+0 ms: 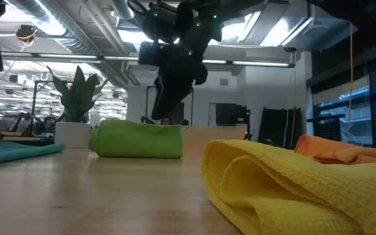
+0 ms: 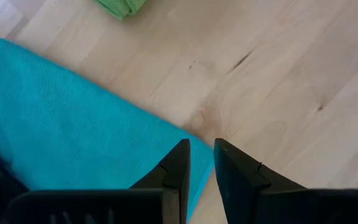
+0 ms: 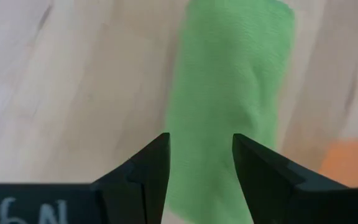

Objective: Roll microfiber towels into tight, uniform cylinder then place into a basket
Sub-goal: Put the rolled green microfiber cloth into the orange bin

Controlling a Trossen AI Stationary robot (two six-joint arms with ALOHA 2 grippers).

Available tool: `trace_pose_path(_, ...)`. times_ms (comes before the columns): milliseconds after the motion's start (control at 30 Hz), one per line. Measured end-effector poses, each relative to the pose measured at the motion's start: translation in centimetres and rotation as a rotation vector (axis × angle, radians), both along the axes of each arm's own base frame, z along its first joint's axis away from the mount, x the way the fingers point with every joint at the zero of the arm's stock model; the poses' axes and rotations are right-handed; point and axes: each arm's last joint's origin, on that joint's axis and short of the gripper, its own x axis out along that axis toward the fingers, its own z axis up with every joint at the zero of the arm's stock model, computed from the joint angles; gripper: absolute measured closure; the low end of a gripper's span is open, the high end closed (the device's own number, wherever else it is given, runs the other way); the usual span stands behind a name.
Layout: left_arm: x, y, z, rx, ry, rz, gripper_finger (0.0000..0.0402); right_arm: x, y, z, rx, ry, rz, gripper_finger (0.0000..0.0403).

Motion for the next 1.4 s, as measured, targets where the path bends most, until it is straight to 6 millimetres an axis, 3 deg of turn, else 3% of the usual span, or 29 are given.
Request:
trace_pose_path(167,-0.1,-0.1,0.0,0.004,-0.003,-0.006,0.0337,0.5,0.1,-0.9,-0.029,-0.070,0.007,0.0228)
trace_pose_path(700,0.1,0.1,0.0,0.004,-0.004,0.004,0.0337,-0.6,-4.3,-4.6,-0.045,-0.126,-0.094,0.0228)
trace_pose_path(867,0.3,0.3,0.0,0.003,-0.005,0.015,0.0337,-0.5,-4.5,-4.4,-0.046,-0.128,-0.098,0.0228)
trace_pose_path(1400,0.3,0.3,0.0,-0.001,-0.007,0.013,0.0337,0.9,-4.3,-0.9,0.020,-0.225,-0.145,0.0228)
